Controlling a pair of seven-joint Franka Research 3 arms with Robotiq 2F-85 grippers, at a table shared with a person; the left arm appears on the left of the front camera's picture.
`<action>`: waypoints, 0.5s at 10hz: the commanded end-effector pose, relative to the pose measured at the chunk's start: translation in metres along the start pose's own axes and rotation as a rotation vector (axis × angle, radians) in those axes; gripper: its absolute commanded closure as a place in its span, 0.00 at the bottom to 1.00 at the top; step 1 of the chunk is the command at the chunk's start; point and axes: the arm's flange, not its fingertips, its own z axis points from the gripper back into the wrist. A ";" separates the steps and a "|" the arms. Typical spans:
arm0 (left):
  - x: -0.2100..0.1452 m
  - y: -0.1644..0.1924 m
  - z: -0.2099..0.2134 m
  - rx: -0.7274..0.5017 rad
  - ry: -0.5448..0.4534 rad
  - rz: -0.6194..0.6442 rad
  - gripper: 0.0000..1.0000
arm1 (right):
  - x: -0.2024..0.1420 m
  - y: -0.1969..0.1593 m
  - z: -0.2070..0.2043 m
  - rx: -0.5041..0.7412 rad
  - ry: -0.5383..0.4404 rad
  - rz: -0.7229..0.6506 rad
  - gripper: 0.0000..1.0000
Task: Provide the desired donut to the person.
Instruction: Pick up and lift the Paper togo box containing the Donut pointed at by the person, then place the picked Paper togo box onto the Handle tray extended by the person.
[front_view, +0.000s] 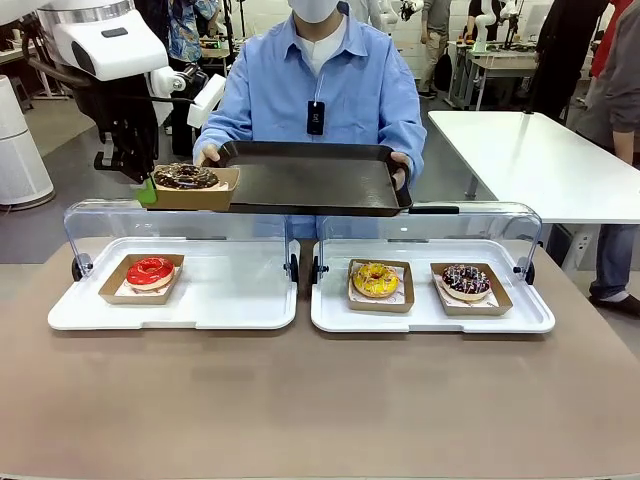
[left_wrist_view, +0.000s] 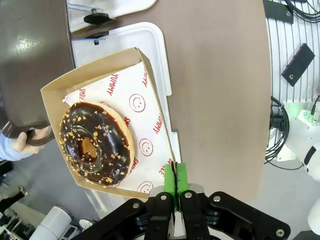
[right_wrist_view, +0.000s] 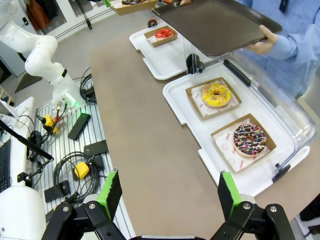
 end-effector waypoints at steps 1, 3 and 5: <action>0.000 -0.003 0.002 0.003 0.009 0.010 1.00 | 0.000 -0.002 0.000 0.006 -0.020 0.017 0.00; 0.000 -0.003 0.002 0.003 0.009 0.010 1.00 | 0.000 -0.002 0.000 0.006 -0.020 0.017 0.00; 0.000 -0.003 0.002 0.003 0.009 0.010 1.00 | 0.000 -0.002 0.000 0.006 -0.020 0.017 0.00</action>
